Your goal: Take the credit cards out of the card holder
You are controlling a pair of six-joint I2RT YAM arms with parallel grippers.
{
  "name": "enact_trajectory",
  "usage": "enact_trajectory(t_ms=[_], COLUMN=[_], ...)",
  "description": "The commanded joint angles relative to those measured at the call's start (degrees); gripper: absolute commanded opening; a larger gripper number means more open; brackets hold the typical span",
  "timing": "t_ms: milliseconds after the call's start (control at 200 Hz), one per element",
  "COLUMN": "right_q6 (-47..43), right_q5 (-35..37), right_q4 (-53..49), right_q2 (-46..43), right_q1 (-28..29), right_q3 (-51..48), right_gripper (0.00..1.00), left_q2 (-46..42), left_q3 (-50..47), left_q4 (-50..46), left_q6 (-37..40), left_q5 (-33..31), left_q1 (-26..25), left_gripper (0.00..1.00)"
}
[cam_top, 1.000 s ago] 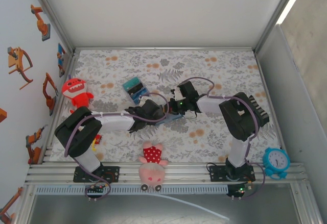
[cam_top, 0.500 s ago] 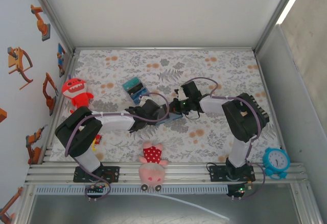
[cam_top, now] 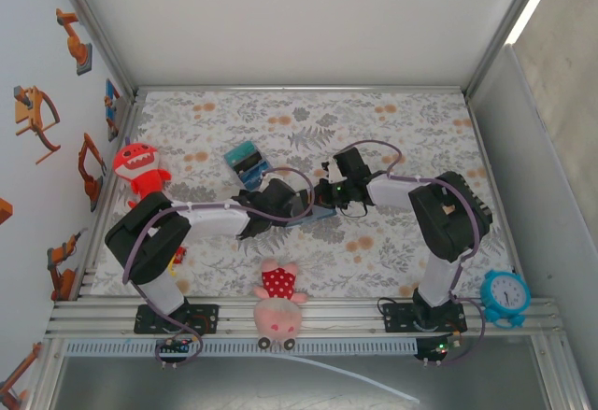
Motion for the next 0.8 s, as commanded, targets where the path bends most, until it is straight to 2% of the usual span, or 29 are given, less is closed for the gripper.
enact_trajectory(t_ms=[0,306,796], right_q6=[-1.07,-1.25,-1.57], right_q5=[0.92,1.27,1.79], right_q4=[-1.53,-1.75,-2.77], right_q2=[-2.1,-1.95,-2.88], right_q1=[-0.31,-0.31,-0.56], right_q3=[-0.12,0.23,0.49], right_gripper=[0.0,0.0,0.0], left_q2=[-0.39,-3.53,3.02], left_q3=[1.51,2.38,5.82], left_q4=[-1.5,-1.61,-0.24], left_q6=[2.32,2.6,3.31], left_q5=[-1.1,0.45,3.09], left_q1=[-0.18,-0.23,-0.17], left_gripper=[0.97,0.97,0.97])
